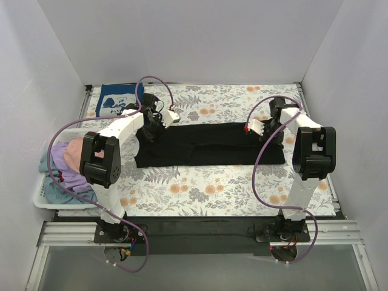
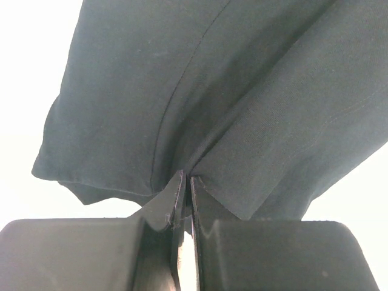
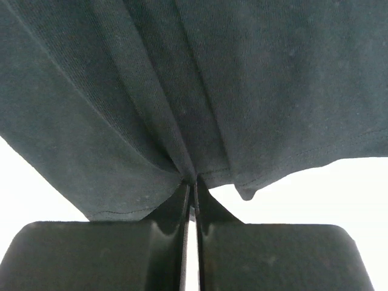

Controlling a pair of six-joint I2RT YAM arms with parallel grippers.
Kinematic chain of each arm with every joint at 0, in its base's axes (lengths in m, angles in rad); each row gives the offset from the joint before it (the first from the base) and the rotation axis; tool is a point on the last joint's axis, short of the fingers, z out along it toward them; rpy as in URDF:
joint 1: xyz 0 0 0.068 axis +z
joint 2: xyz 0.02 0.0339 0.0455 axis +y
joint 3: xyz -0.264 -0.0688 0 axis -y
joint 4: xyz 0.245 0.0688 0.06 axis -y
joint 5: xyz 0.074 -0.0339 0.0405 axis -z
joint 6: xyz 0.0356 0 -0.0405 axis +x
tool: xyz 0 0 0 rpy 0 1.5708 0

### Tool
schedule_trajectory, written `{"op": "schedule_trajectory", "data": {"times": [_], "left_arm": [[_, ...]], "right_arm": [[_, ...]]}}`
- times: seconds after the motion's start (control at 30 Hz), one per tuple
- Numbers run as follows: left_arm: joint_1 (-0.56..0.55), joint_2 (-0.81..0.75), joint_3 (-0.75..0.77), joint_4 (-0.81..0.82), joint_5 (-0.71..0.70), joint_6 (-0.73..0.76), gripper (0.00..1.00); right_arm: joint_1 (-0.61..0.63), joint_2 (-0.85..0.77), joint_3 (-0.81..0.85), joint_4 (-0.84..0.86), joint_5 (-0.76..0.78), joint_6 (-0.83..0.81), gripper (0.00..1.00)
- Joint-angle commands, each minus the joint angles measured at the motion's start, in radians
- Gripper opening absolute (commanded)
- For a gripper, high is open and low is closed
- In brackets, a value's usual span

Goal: Fold and stack the t-shirts
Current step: Fold the tshirt

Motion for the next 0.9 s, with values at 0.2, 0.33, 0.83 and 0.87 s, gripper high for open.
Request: {"op": "schedule_trajectory", "data": {"times": [0.2,0.33,0.83,0.87], "left_arm": [[0.066,0.017,0.068,0.011,0.024,-0.197,0.10],[0.165,0.008,0.110,-0.031,0.095,-0.391,0.26],[0.193,-0.233,-0.260,0.063,0.193,-0.574,0.32],[0.192,-0.236,-0.299,0.077,0.188,-0.577,0.32]], "right_arm": [[-0.008,-0.003,0.123,-0.017,0.022,0.111,0.32],[-0.070,-0.031,0.192,-0.036,-0.012,0.221,0.44],[-0.117,-0.126,-0.049,-0.082,-0.241,0.461,0.33],[-0.117,-0.117,-0.066,-0.054,-0.241,0.467,0.33]]}}
